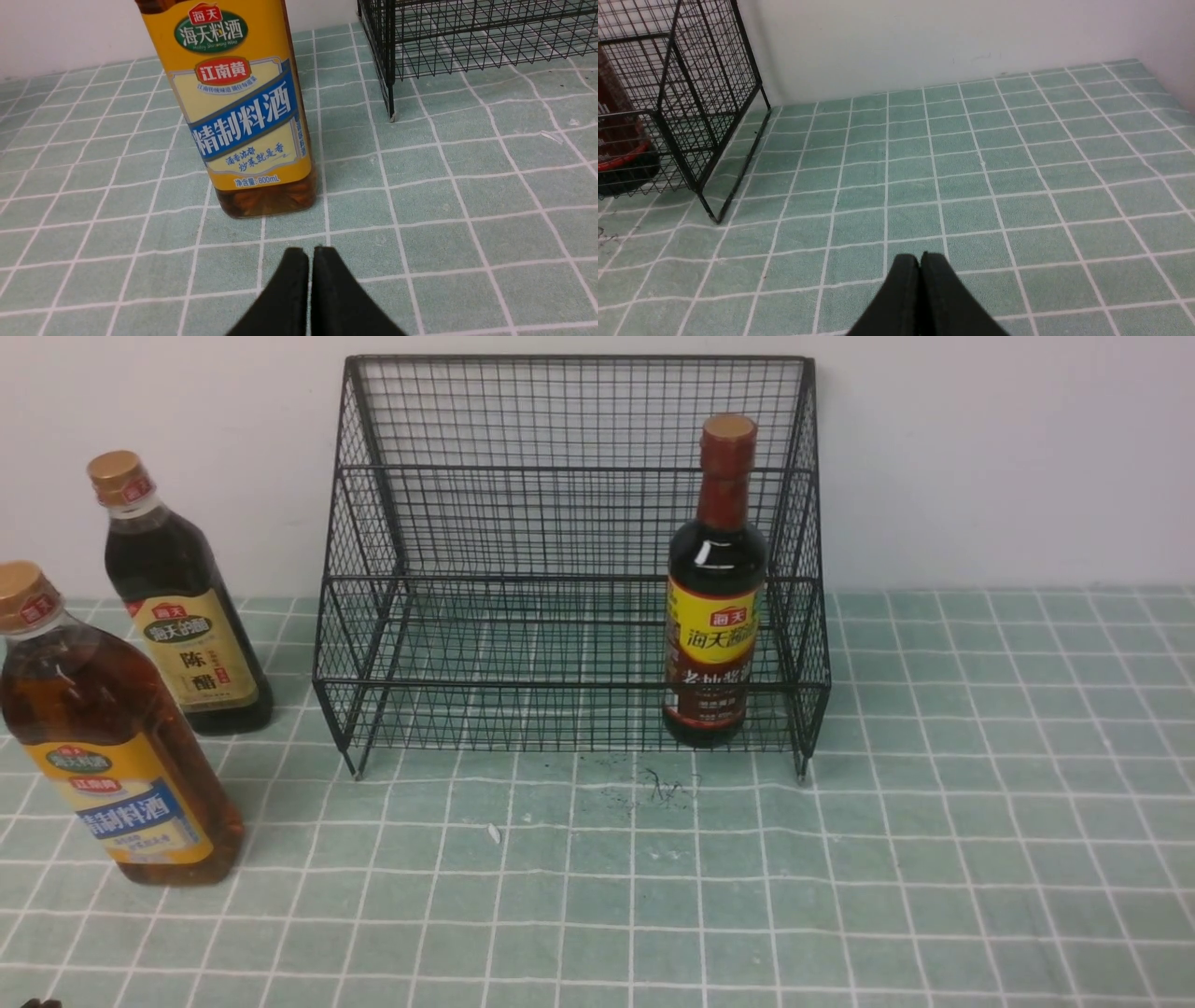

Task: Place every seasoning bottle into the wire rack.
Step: Use the left arm to grab the condiment bottle closest to it

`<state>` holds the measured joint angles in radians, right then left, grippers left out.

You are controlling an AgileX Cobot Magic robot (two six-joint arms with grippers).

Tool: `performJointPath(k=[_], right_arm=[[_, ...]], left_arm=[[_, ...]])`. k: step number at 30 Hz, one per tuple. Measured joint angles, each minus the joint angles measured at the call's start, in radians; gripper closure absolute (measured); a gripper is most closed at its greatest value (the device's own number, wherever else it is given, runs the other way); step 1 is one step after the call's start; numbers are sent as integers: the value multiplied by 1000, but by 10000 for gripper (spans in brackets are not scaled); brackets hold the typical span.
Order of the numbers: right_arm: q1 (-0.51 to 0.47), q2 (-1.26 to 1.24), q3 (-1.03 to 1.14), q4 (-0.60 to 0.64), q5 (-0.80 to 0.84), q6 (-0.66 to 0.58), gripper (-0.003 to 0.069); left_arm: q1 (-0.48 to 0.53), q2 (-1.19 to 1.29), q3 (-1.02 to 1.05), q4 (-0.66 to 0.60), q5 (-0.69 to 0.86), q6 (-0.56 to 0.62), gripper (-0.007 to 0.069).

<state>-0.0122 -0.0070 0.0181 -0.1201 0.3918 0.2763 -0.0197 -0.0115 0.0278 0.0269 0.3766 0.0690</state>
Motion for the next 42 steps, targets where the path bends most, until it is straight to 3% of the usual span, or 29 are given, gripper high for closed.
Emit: performJointPath(k=[8,19,42], right_arm=[[0,-2,0,14,-4,-10,673],[0,-4,2,144,-14,-151,673],[0,-4,2,154,-14,-155,673]], left_arm=[[0,0,0,0,0,0,631],[0,0,0,0,0,0,631],[0,0,0,0,0,0,631]])
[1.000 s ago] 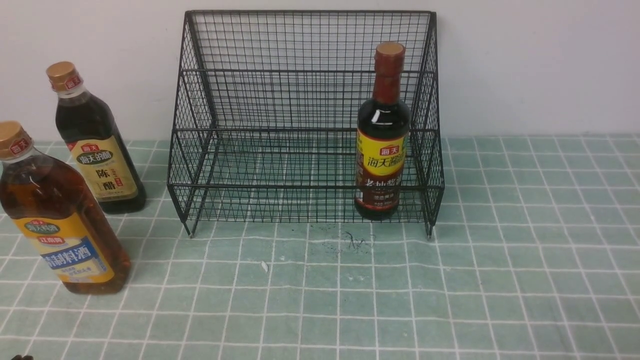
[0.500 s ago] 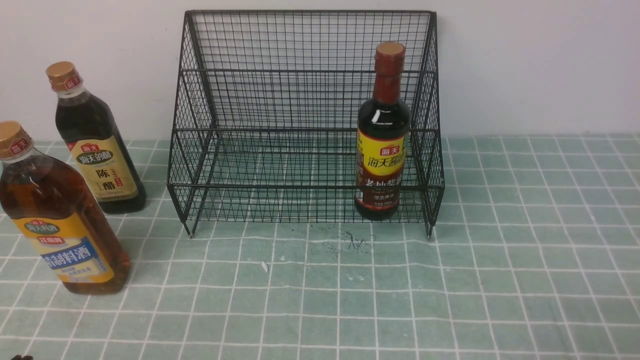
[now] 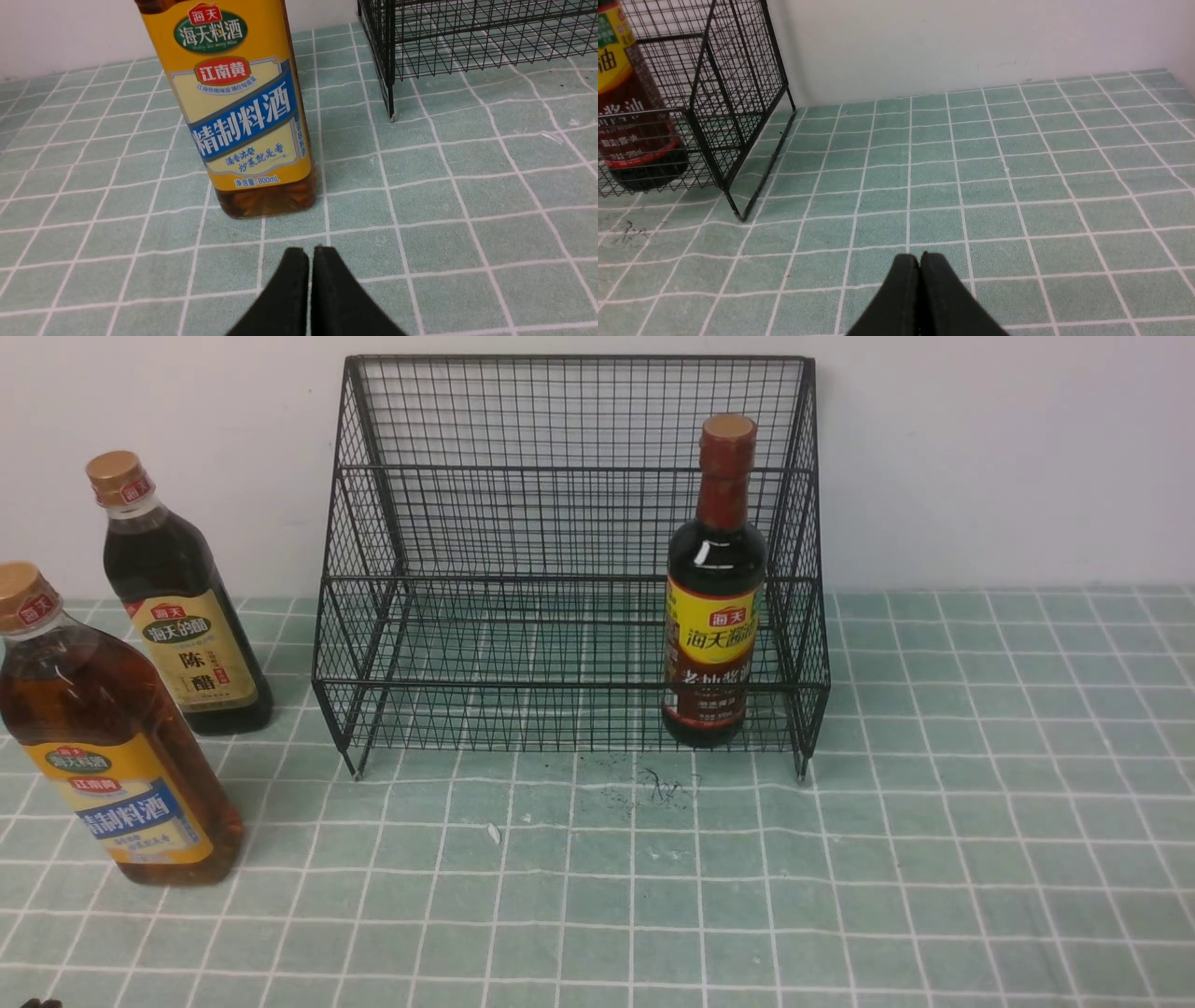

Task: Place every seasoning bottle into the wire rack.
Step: Use the left arm to grab the condiment bottle closest to it

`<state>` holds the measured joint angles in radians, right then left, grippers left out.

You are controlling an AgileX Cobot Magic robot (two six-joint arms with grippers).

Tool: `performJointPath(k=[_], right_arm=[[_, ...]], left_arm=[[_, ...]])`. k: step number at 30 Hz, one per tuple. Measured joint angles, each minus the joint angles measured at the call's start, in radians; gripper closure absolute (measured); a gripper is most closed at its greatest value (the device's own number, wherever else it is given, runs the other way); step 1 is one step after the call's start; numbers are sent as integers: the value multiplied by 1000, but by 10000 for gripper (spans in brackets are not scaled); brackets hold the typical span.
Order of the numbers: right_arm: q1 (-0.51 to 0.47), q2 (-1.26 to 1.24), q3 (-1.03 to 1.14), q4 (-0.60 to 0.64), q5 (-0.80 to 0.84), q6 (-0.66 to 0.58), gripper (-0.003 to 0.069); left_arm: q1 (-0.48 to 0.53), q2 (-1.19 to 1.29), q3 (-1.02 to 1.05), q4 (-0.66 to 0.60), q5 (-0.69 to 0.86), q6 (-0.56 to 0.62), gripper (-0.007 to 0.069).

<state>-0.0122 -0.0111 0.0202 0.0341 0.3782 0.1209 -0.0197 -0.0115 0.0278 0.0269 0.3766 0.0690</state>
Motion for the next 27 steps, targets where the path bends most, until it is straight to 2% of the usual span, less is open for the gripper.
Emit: performJointPath(k=[10,12,15,19,27], right_arm=[[0,0,0,0,0,0,673],[0,0,0,0,0,0,673],[0,0,0,0,0,0,673],[0,0,0,0,0,0,673],[0,0,0,1,0,0,673]], left_arm=[[0,0,2,29,-35,-6,631],[0,0,2,0,-114,-48,631],[0,0,2,-132,-280,-176,631],[0,0,2,-230,-384,-252,631],[0,0,2,-261,-496,-260,631]])
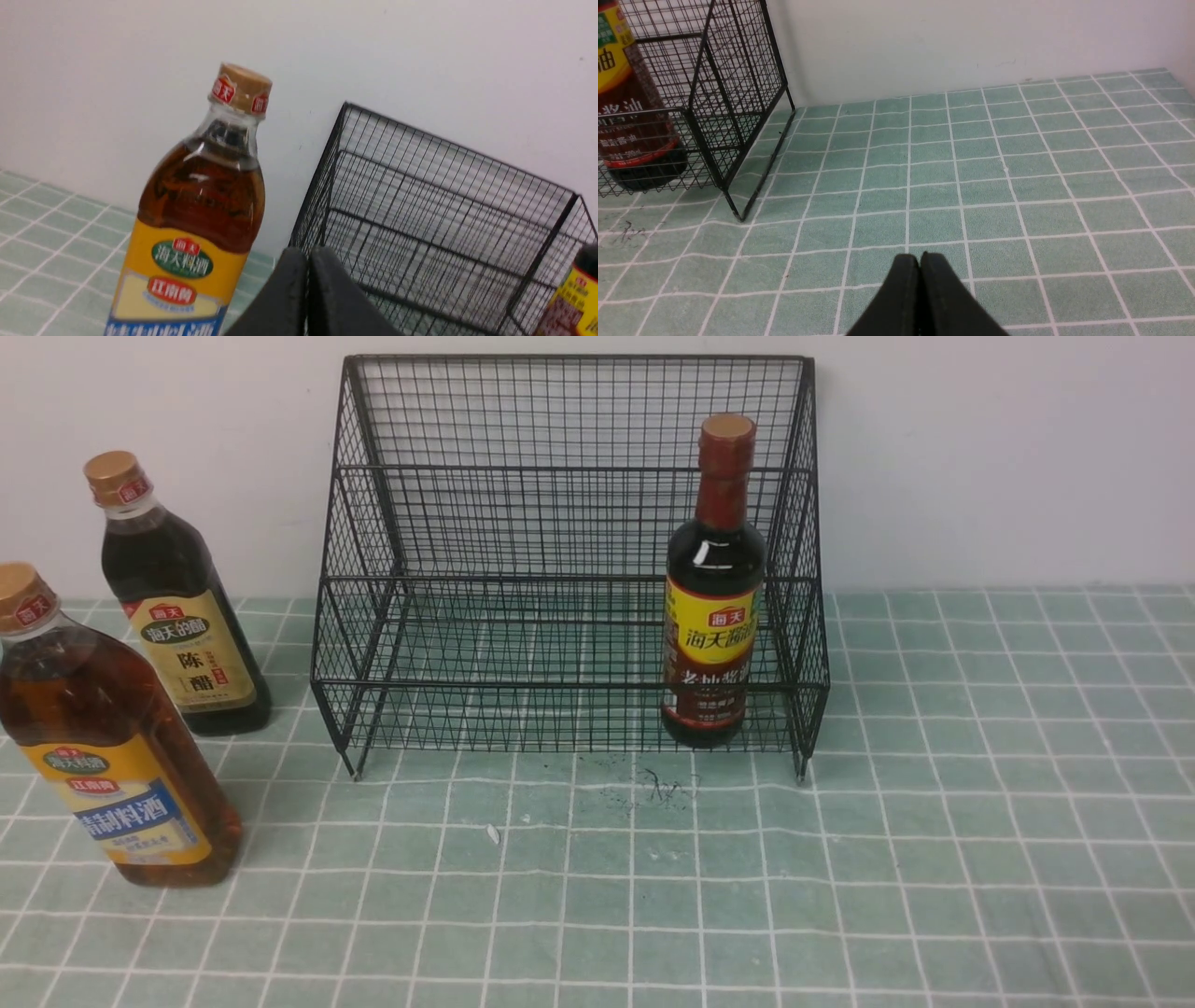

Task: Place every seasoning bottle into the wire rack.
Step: Use the left arm to grab the condiment bottle closest to it

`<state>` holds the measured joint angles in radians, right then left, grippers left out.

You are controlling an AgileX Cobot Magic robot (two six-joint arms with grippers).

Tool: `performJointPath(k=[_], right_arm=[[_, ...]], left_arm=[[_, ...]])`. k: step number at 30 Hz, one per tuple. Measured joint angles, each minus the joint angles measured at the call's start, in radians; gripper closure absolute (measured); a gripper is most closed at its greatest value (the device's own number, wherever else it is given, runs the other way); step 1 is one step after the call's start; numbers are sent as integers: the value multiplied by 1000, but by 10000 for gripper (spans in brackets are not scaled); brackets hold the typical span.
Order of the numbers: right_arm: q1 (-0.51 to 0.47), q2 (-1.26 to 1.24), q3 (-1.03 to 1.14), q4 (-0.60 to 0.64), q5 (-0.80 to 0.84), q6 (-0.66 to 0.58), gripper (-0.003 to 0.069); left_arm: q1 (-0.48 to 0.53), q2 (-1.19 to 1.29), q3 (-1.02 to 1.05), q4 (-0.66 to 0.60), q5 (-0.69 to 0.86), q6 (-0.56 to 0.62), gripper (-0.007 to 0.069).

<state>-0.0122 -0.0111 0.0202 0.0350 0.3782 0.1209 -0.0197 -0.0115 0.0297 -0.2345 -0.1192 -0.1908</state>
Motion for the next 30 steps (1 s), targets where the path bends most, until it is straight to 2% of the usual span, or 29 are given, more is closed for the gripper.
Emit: performJointPath(k=[3,5,8,12,16,18,19,20,21,22,25,26,27,30], right_arm=[[0,0,0,0,0,0,673],[0,0,0,0,0,-1,673],[0,0,0,0,0,-1,673],[0,0,0,0,0,-1,673],[0,0,0,0,0,-1,673],[0,0,0,0,0,-1,673],[0,0,0,0,0,-1,673],[0,0,0,0,0,-1,673],[0,0,0,0,0,-1,673],[0,0,0,0,0,-1,673],[0,0,0,0,0,-1,673],[0,0,0,0,0,-1,673],[0,0,0,0,0,-1,673],[0,0,0,0,0,-2,673]], left_arm=[[0,0,0,1,-182,45,631],[0,21,-10,8,-279,131,631],[0,101,-71,11,-272,219,629],[0,316,-197,14,-243,316,580],[0,525,-309,14,-245,350,461],[0,636,-361,14,-253,361,368],[0,646,-366,14,-255,362,358],[0,720,-402,13,-264,371,284],[0,729,-407,13,-268,372,275],[0,804,-445,-11,-285,381,195],[2,906,-501,-109,-322,416,88],[3,906,-504,-109,-325,416,88],[9,955,-526,-172,-342,454,48],[11,1022,-553,-242,-368,524,27]])
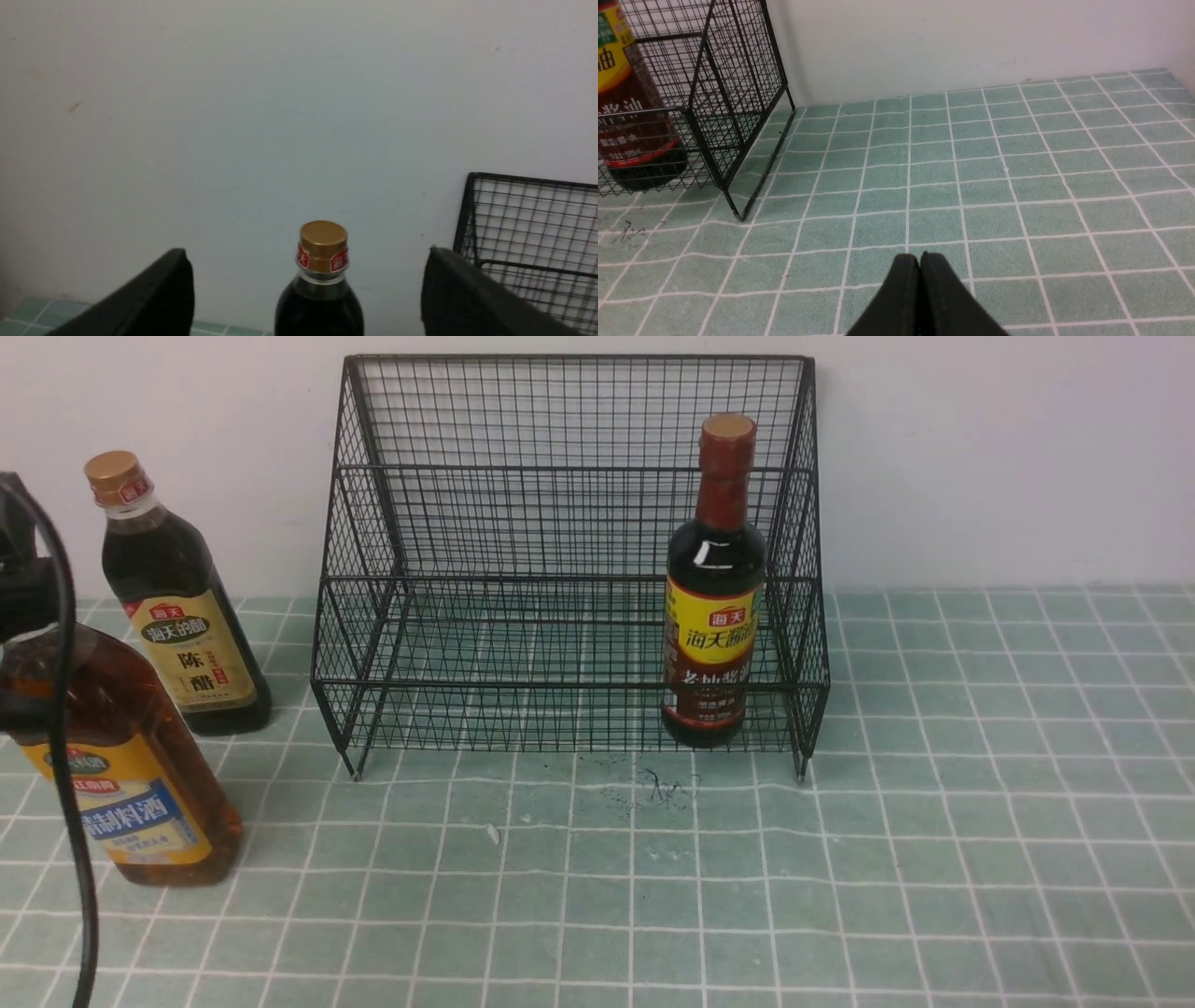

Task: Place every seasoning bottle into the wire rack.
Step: Use the left arm to grab the condiment bottle closest to it

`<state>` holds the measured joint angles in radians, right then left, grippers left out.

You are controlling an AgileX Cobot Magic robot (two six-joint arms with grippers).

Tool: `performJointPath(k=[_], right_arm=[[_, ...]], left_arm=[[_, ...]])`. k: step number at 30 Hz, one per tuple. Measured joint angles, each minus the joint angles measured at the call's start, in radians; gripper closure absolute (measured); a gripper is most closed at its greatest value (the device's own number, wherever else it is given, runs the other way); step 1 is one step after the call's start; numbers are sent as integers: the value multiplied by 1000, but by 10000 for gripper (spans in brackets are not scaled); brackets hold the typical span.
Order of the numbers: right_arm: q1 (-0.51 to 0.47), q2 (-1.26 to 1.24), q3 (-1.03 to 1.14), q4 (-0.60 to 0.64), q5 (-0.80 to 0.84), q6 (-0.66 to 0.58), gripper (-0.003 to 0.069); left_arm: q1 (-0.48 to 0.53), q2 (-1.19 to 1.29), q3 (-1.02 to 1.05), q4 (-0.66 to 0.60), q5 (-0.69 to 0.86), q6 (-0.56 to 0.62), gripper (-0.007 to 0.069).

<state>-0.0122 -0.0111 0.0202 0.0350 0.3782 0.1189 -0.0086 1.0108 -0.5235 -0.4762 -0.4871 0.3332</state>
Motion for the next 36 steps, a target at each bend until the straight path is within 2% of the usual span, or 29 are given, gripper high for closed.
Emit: performJointPath(k=[5,15,19,20,21,22,24,30,36], right_arm=[[0,0,0,0,0,0,673],[0,0,0,0,0,14,673],[0,0,0,0,0,15,673],[0,0,0,0,0,14,673],[0,0,0,0,0,14,673],[0,0,0,0,0,14,673],[0,0,0,0,0,14,673],[0,0,0,0,0,14,673],[0,0,0,0,0,14,673]], left_arm=[[0,100,-18,-29,-22,57,21],[0,259,-20,-103,-125,67,36],[0,303,-22,-103,-127,67,113],[0,314,-25,-87,-127,67,197],[0,315,-26,-84,-127,67,223],[0,315,-27,-61,-125,54,311],[0,305,-28,-39,-116,37,313],[0,229,-27,-7,4,46,321],[0,65,-160,-5,258,56,323]])
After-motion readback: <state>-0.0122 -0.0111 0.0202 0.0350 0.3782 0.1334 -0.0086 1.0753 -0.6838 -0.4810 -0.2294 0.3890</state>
